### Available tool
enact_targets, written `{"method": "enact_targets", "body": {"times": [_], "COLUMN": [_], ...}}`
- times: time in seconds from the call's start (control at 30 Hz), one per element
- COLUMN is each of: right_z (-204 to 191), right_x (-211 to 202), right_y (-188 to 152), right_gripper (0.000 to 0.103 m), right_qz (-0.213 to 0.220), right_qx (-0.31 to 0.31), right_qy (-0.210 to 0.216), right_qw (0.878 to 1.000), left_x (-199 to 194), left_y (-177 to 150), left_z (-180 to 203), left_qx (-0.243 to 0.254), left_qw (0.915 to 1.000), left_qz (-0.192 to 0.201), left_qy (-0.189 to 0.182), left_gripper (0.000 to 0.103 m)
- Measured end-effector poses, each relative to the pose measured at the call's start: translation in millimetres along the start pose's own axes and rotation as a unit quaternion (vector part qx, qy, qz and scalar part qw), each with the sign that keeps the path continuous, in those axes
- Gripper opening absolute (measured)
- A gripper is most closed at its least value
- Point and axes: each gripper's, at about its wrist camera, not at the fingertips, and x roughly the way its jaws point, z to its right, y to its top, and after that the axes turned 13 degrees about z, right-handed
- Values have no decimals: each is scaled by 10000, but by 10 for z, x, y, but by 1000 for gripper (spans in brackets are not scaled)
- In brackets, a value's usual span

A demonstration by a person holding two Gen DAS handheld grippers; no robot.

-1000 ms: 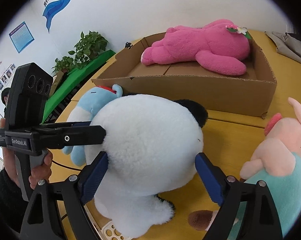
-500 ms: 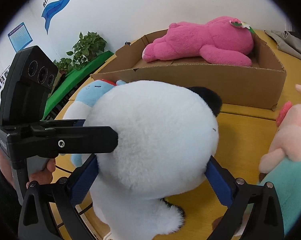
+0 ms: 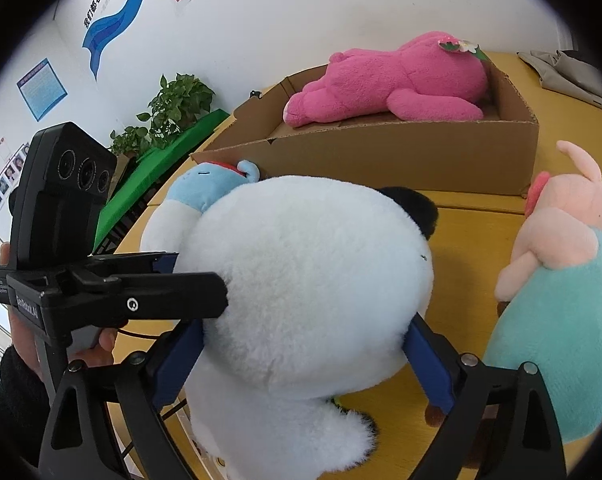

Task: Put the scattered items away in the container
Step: 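Lift the white plush with both grippers off the table, then carry the white plush over the box and lower it beside the pink bear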

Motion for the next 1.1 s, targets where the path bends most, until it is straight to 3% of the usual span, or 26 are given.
{"method": "enact_targets", "body": {"times": [0.23,0.47,0.6,0.83,0.97,1.1], "right_z": [-96,-122,-193,-198,-215,-234], "right_x": [81,55,8,120,109,61], "right_y": [-54,-89,-58,-106,-71,-77], "right_gripper": [99,95,92,92,100,100], "right_qz": [-112,79,110,-73,-111,-45], "right_qx": [-273,28,64,50,-28,-160], "right_qy": [-192,-390,-221,-314,-409,-421], "right_qw": [9994,9992,9997,9995,9991,9990], "left_x": [83,-30,-202,-81,-115,-183], "left_y": [-36,-33,-17,-65,-35,25], "left_z": [-60,-2,79,-81,-117,-222], "left_qx": [52,113,260,160,136,-148], "left_qw": [10000,9999,9992,9996,9996,9990], "left_qz": [12,117,305,204,261,419], "left_qy": [-25,-7,67,64,45,-6], "left_gripper": [98,88,88,87,92,100]}}
